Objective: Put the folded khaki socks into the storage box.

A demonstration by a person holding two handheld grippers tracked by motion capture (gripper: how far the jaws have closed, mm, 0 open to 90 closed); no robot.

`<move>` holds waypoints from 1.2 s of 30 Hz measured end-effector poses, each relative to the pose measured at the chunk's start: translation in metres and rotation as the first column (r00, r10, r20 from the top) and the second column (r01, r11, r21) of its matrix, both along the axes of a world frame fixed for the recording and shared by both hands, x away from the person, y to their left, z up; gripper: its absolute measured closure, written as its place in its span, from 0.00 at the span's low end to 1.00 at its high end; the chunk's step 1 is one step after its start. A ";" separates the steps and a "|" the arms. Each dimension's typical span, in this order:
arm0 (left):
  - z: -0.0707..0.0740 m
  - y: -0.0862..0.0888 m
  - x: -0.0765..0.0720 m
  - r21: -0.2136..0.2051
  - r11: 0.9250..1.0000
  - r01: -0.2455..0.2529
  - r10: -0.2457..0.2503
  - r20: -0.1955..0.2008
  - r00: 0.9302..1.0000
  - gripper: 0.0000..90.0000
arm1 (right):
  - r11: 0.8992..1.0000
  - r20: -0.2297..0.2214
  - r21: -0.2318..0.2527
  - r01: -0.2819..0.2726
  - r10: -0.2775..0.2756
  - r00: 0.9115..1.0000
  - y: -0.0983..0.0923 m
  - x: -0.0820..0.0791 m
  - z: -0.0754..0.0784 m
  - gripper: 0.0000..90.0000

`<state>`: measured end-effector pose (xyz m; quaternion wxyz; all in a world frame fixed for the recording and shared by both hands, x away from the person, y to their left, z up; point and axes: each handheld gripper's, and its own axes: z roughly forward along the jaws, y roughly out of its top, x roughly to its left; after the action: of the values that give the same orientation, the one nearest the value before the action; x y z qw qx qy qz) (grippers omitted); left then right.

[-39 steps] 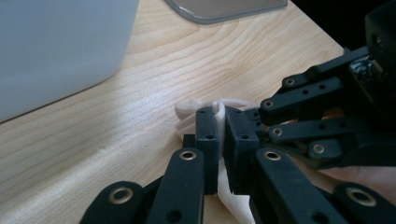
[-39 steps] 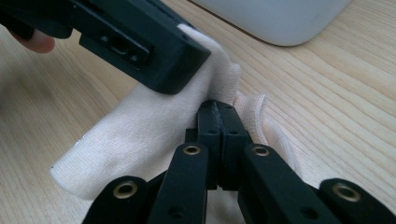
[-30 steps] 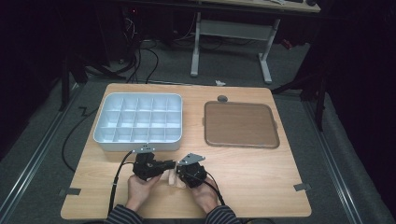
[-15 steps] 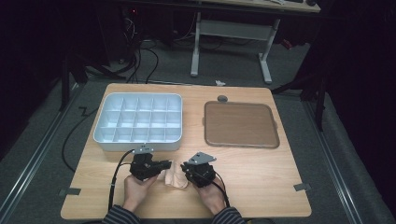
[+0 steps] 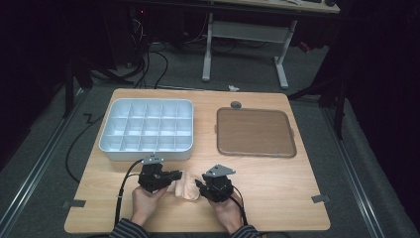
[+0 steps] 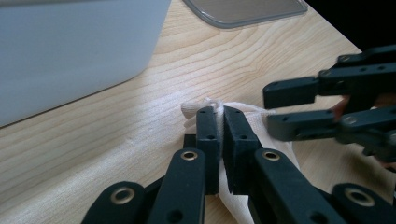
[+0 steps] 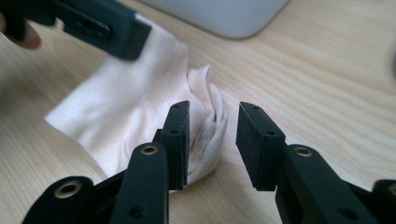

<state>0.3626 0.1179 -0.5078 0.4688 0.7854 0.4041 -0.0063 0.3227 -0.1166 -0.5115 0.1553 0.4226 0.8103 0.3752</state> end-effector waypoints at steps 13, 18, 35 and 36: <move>0.006 -0.005 -0.001 -0.015 0.999 0.032 -0.032 0.021 0.999 0.96 | 0.998 -0.026 -0.046 -0.041 0.040 0.999 0.005 0.005 -0.013 0.84; 0.010 -0.012 -0.001 -0.015 0.998 0.056 -0.055 0.030 0.998 0.96 | 0.996 -0.017 -0.070 -0.049 0.048 0.999 0.008 0.006 -0.012 0.84; 0.010 -0.036 0.006 -0.010 0.994 0.107 -0.106 0.036 0.994 0.95 | 0.995 -0.015 -0.080 -0.061 0.060 0.998 0.010 0.009 -0.012 0.85; 0.010 -0.036 0.006 -0.011 0.994 0.108 -0.107 0.035 0.994 0.95 | 0.995 -0.014 -0.080 -0.064 0.063 0.998 0.009 0.010 -0.012 0.84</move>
<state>0.3691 0.0817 -0.4979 0.4797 0.8030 0.3532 -0.0206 0.3324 -0.1073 -0.5236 0.1556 0.3920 0.8387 0.3445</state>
